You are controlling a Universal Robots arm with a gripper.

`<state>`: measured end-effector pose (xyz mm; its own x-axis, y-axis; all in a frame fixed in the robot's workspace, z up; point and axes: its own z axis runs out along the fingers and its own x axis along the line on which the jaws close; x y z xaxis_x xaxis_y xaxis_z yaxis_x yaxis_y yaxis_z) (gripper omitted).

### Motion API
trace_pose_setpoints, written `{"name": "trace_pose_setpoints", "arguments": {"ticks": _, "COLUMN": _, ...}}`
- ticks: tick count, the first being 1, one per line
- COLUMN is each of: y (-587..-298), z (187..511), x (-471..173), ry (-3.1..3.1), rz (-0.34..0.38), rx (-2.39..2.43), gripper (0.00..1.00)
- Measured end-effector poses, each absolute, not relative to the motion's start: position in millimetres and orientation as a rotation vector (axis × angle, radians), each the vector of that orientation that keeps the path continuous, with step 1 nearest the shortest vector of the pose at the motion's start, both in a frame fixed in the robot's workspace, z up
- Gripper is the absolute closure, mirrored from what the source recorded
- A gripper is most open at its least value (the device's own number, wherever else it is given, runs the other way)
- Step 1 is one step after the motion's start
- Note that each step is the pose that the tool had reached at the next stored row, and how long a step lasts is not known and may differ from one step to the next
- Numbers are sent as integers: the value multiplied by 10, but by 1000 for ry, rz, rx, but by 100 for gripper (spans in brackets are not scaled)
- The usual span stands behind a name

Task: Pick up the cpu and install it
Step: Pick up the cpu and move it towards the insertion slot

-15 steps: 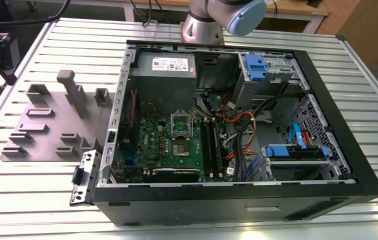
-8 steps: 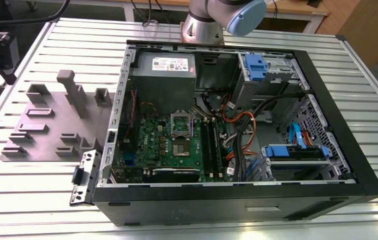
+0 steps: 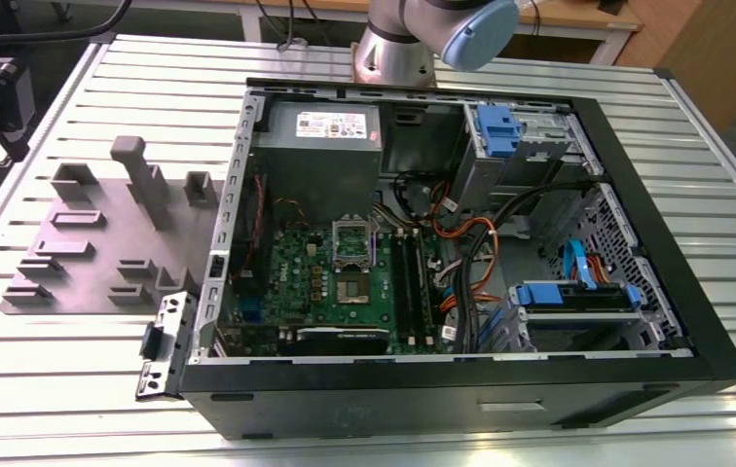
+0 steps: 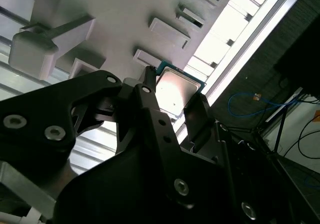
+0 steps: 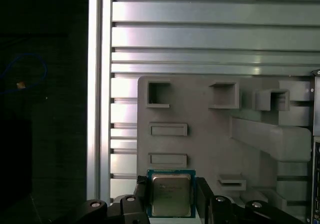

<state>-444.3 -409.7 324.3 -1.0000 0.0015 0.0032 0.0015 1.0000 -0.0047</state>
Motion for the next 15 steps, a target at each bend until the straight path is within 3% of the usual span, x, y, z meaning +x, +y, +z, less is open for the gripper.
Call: {"name": "trace_pose_setpoints", "arguments": {"ticks": 15, "y": -4096, "z": 3330, "x": -4443, "ry": -3139, "rz": 7, "rx": -2, "gripper": 53}}
